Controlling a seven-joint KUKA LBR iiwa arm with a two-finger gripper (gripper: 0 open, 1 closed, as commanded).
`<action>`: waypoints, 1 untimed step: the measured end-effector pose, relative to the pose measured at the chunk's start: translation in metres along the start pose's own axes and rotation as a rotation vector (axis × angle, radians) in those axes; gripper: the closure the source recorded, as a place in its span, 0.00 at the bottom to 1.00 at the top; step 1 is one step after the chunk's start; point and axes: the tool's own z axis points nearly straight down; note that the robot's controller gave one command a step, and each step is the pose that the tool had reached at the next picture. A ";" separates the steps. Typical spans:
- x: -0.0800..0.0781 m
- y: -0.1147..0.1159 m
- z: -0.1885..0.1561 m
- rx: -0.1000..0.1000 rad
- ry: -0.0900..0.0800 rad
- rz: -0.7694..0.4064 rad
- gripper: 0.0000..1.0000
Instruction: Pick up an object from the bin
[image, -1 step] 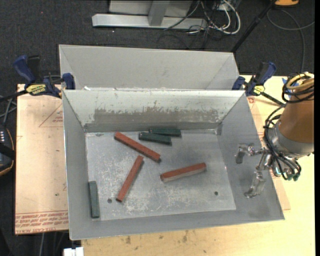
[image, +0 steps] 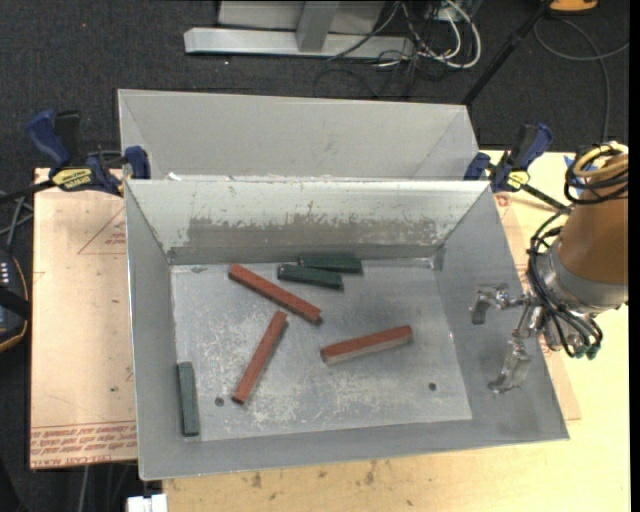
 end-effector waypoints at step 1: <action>-0.029 0.029 0.061 0.001 -0.007 -0.039 0.00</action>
Offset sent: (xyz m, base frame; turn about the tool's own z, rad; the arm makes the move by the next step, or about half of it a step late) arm 0.0556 0.0546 -0.0700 -0.1942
